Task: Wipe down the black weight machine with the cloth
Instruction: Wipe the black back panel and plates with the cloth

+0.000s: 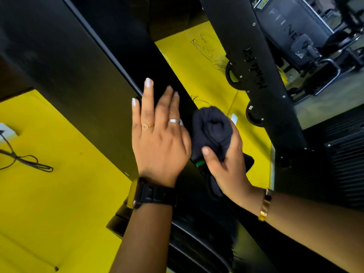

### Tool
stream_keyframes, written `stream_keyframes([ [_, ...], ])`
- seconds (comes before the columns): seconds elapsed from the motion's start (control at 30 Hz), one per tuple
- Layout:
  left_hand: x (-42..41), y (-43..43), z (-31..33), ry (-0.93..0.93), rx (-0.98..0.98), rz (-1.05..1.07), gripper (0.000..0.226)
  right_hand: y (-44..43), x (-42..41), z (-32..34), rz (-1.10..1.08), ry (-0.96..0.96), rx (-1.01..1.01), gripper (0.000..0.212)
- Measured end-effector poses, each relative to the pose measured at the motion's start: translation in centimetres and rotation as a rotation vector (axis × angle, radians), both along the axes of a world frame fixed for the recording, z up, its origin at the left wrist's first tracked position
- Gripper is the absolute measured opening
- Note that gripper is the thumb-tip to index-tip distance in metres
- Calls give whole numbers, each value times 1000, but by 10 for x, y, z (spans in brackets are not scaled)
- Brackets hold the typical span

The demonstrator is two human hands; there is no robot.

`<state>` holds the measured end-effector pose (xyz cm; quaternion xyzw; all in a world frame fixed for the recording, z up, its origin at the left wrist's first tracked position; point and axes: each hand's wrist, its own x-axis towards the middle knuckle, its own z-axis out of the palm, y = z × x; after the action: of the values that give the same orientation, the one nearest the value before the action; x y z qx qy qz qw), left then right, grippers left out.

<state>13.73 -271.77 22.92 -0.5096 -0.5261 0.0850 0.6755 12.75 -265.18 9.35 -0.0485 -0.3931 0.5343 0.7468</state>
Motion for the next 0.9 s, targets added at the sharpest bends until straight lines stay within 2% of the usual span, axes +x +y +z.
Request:
stream_keyframes([
  [0.13, -2, -1, -25, 6, -46, 97, 50, -21, -18, -73, 63, -48, -142, 57],
  [0.23, -1, -1, -39, 67, -55, 224, 54, -32, -21, -106, 140, -128, -280, 63],
  [0.4, 4, -1, -51, 67, -38, 275, 56, -33, -4, -68, 163, -301, -441, 94],
  [0.47, 4, -1, -53, 51, -29, 266, 56, -32, 4, -47, 177, -296, -407, 98],
  [0.57, 2, 0, -54, 52, -24, 261, 56, -24, 8, -30, 100, -213, -283, 89],
  [0.7, -2, 5, -59, 43, 33, 228, 54, -15, -16, -60, 110, -54, -169, 63],
  [0.8, -4, 8, -62, 31, 51, 210, 54, -18, -24, -92, 183, -18, -200, 56],
  [0.9, -5, 8, -63, 54, 36, 248, 56, -25, -23, -110, 189, -15, -350, 48],
])
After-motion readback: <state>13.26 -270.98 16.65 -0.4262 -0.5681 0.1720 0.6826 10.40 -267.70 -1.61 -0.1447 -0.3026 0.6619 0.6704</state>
